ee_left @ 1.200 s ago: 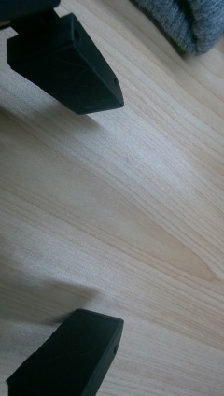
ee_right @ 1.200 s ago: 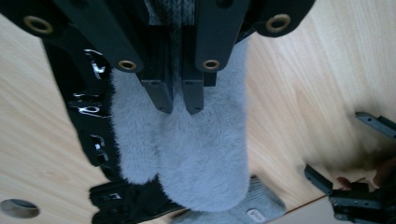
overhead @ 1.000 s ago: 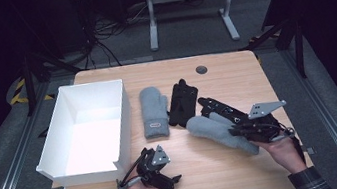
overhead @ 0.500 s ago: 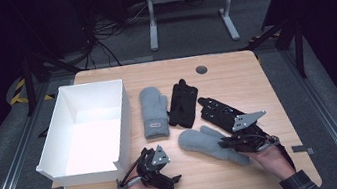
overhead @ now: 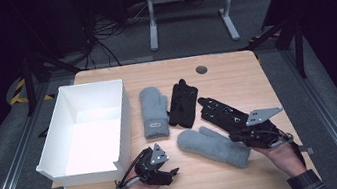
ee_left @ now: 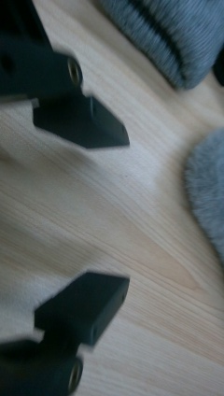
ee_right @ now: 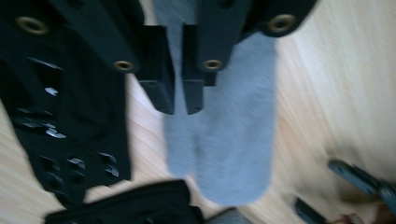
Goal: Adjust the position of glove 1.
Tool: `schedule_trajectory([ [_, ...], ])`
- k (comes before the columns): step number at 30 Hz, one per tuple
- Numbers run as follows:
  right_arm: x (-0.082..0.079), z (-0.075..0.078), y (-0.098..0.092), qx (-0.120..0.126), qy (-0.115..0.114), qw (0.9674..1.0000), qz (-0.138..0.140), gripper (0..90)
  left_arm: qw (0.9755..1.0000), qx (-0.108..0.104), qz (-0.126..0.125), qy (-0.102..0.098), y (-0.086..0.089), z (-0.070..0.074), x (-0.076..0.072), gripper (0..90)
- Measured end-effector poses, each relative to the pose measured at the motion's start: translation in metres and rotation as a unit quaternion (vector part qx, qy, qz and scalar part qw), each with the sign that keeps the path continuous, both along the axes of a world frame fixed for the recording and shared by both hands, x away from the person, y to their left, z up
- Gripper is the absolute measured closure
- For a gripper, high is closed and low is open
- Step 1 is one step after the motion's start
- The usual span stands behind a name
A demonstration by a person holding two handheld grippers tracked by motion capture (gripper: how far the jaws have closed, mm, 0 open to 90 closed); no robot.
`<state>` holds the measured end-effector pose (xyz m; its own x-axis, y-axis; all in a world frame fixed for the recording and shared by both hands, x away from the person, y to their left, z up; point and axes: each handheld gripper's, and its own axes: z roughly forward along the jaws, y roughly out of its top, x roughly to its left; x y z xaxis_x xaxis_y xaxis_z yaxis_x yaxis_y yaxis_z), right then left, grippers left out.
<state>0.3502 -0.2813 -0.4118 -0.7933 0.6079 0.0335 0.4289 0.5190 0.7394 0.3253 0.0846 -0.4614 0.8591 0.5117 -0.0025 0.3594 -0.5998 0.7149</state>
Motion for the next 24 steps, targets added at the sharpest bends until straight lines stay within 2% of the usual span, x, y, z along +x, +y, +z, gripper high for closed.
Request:
schedule_trajectory([
  [2,0.002,-0.002,-0.009,-0.007,0.001,0.9999,-0.008,90.0,0.9999,-0.01,0.006,0.003,-0.001,0.006,-0.001,55.6],
  [3,0.003,-0.003,-0.014,-0.011,0.005,0.9999,-0.012,90.0,0.9999,-0.012,0.007,0.008,-0.002,0.009,-0.001,66.3],
  [6,0.004,-0.008,-0.026,-0.015,0.011,0.9997,-0.016,90.0,0.9996,-0.012,0.008,0.023,-0.007,0.012,0.004,89.2],
  [8,0.004,-0.012,-0.031,-0.02,0.016,0.9996,-0.015,90.0,0.9994,-0.006,0.006,0.035,-0.012,0.012,0.007,90.0],
  [11,0.001,-0.017,-0.035,-0.03,0.023,0.9992,-0.012,90.0,0.9991,-0.001,0.0,0.042,-0.021,0.011,0.009,90.0],
  [17,0.005,-0.023,-0.035,-0.036,0.028,0.999,-0.005,90.0,0.9992,-0.001,-0.008,0.04,-0.041,0.011,0.018,90.0],
  [24,0.007,-0.029,-0.026,-0.051,0.037,0.9979,0.015,90.0,0.9991,-0.001,-0.006,0.042,-0.051,0.011,0.026,90.0],
])
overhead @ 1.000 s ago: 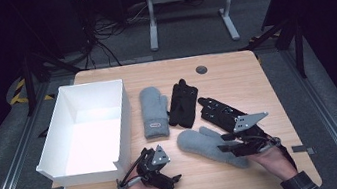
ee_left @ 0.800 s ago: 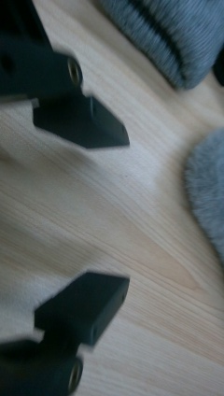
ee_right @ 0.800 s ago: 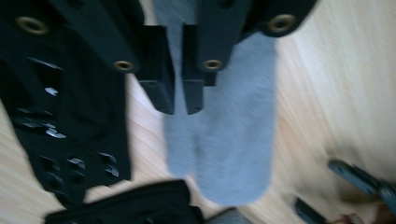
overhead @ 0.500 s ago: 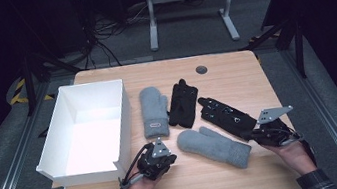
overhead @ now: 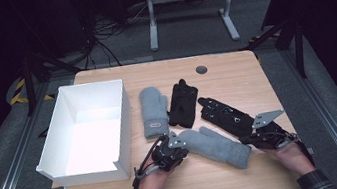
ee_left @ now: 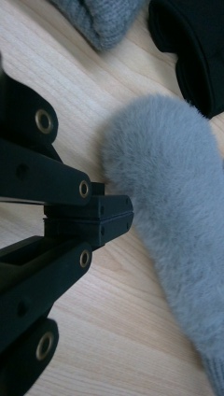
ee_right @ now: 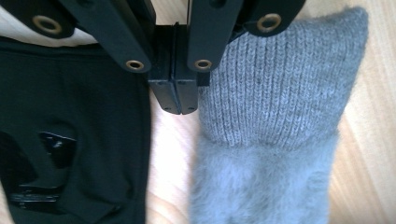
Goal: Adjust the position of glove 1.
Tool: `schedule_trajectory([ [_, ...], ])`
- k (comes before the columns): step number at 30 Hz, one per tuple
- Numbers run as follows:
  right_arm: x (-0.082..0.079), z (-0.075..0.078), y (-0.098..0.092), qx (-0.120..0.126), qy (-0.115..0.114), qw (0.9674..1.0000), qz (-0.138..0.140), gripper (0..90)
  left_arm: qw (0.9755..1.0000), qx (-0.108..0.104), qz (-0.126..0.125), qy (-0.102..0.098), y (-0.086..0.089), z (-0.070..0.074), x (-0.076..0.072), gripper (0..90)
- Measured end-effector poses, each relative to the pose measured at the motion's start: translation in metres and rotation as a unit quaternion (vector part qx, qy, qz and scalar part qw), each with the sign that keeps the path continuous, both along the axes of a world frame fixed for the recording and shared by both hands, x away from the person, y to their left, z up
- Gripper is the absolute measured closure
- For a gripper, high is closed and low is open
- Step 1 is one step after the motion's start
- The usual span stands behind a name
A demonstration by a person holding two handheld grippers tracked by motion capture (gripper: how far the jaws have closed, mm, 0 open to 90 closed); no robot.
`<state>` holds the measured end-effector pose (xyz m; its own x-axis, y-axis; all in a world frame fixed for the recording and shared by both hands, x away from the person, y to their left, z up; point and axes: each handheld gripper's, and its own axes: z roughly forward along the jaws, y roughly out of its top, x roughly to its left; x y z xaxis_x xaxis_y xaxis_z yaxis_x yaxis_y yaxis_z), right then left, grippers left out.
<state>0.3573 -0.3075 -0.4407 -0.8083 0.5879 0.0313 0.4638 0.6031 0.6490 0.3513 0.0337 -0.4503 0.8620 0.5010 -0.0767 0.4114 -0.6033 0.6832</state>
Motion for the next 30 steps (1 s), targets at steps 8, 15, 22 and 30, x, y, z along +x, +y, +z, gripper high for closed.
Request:
schedule_trajectory([
  [8,-0.005,0.0,0.007,0.01,0.013,0.9993,0.032,90.0,1.0,-0.003,0.001,0.003,-0.01,-0.002,0.006,90.0],
  [15,-0.009,-0.002,0.022,0.013,0.024,0.997,0.072,90.0,1.0,0.003,-0.005,0.006,-0.017,-0.003,0.009,90.0],
  [22,-0.014,-0.002,0.035,0.02,0.032,0.9941,0.102,90.0,0.9997,0.0,-0.019,0.013,-0.025,-0.004,0.008,90.0],
  [30,-0.017,-0.004,0.045,0.031,0.041,0.991,0.124,90.0,0.9989,-0.003,-0.035,0.03,-0.031,-0.005,0.007,90.0],
])
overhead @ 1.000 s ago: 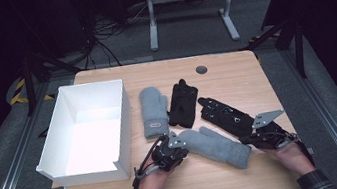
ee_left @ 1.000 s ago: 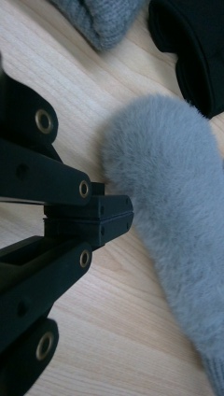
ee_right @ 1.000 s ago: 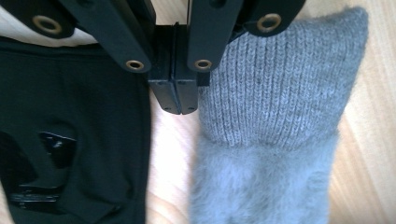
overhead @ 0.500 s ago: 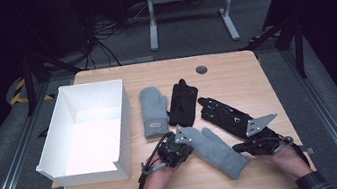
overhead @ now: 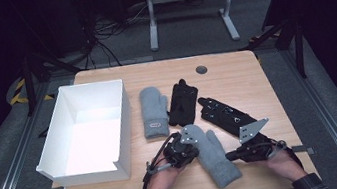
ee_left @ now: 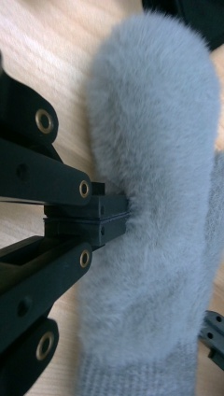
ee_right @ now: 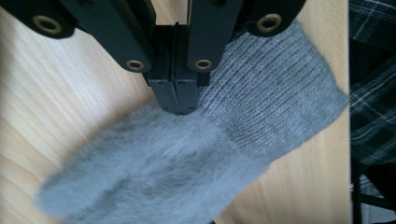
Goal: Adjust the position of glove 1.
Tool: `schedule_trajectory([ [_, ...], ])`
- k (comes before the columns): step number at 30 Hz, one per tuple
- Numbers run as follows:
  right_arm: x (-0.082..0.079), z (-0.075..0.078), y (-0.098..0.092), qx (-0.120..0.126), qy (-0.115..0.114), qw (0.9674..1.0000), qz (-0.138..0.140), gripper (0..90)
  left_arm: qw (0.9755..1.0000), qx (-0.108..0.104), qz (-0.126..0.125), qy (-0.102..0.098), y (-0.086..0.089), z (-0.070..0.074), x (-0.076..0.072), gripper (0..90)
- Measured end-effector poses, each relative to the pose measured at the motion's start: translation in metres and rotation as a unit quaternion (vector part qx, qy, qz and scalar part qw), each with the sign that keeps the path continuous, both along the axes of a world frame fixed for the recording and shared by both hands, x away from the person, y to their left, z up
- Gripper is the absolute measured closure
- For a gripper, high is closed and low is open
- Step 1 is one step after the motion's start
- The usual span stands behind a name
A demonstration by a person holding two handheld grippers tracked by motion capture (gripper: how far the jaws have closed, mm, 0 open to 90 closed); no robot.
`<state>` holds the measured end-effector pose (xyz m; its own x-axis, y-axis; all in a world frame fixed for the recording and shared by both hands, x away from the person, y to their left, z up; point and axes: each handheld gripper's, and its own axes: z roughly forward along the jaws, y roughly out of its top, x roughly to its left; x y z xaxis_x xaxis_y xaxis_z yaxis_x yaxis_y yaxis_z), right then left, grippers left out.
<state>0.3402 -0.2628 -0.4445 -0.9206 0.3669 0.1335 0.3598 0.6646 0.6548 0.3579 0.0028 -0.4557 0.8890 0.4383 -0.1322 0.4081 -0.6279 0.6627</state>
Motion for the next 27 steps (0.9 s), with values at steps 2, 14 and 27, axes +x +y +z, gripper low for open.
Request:
schedule_trajectory([
  [2,-0.002,-0.001,0.005,0.002,0.004,1.0,0.009,90.0,1.0,-0.004,-0.006,-0.004,-0.002,0.0,-0.001,90.0],
  [14,-0.007,-0.003,0.036,0.01,0.005,0.9989,0.046,90.0,0.9999,-0.006,-0.007,-0.005,-0.001,0.004,0.004,90.0],
  [27,-0.003,-0.007,0.07,0.012,-0.015,0.9982,0.056,90.0,0.9998,-0.015,0.012,-0.006,0.009,0.011,0.016,90.0],
])
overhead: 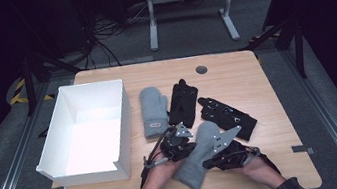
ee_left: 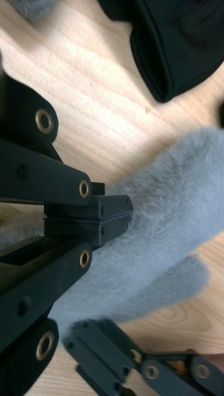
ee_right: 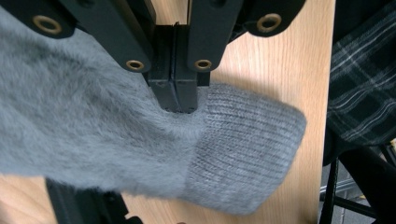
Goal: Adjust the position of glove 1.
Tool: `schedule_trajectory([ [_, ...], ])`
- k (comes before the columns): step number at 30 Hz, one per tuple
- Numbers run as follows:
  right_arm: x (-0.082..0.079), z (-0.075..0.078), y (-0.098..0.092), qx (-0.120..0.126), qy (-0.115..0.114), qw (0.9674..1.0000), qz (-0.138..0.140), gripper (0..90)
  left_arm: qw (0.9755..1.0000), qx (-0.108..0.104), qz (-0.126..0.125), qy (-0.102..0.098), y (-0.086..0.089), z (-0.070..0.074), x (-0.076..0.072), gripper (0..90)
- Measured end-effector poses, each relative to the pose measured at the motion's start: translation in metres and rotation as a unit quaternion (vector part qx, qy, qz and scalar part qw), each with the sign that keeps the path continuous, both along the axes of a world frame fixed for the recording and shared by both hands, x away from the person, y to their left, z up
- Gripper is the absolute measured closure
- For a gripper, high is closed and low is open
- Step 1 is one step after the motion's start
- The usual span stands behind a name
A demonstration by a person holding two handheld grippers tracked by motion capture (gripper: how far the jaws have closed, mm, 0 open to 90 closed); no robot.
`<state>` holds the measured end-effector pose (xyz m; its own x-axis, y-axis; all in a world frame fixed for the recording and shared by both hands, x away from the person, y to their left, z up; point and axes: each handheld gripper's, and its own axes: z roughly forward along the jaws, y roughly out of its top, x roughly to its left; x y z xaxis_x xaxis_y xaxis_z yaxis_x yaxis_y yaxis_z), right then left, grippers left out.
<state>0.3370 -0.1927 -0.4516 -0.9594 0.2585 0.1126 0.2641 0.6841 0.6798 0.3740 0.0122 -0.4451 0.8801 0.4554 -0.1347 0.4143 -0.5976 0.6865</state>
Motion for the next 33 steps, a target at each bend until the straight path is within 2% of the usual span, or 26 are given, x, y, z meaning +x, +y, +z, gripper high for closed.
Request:
schedule_trajectory([
  [5,0.001,-0.002,0.009,0.004,0.001,1.0,-0.002,90.0,0.9999,-0.004,0.009,-0.003,0.003,-0.001,0.001,90.0],
  [8,0.001,-0.001,0.009,0.005,-0.004,1.0,-0.003,90.0,0.9999,0.002,0.01,-0.008,0.005,0.002,0.002,90.0],
  [9,0.0,0.0,0.008,0.006,-0.006,1.0,-0.003,90.0,0.9999,-0.002,0.013,-0.01,0.006,0.003,0.002,90.0],
  [16,-0.005,0.009,-0.02,0.029,-0.018,0.9983,-0.046,67.2,0.9992,-0.007,0.032,-0.022,0.019,0.012,0.003,80.3],
  [19,-0.008,0.011,-0.039,0.034,-0.031,0.9956,-0.082,55.2,0.9983,0.0,0.047,-0.036,0.024,0.017,0.002,67.8],
  [23,-0.013,0.01,-0.066,0.04,-0.048,0.99,-0.127,41.1,0.9955,0.008,0.079,-0.053,0.031,0.023,0.006,53.2],
  [26,-0.016,0.004,-0.082,0.028,-0.052,0.9862,-0.155,33.0,0.9917,0.02,0.109,-0.065,0.036,0.026,0.013,43.2],
  [31,-0.018,-0.005,-0.099,0.025,-0.051,0.9808,-0.187,24.9,0.9856,0.02,0.156,-0.061,0.043,0.029,0.028,33.8],
  [33,-0.018,-0.007,-0.1,0.026,-0.05,0.9806,-0.188,23.3,0.9833,0.017,0.171,-0.059,0.044,0.03,0.035,30.3],
])
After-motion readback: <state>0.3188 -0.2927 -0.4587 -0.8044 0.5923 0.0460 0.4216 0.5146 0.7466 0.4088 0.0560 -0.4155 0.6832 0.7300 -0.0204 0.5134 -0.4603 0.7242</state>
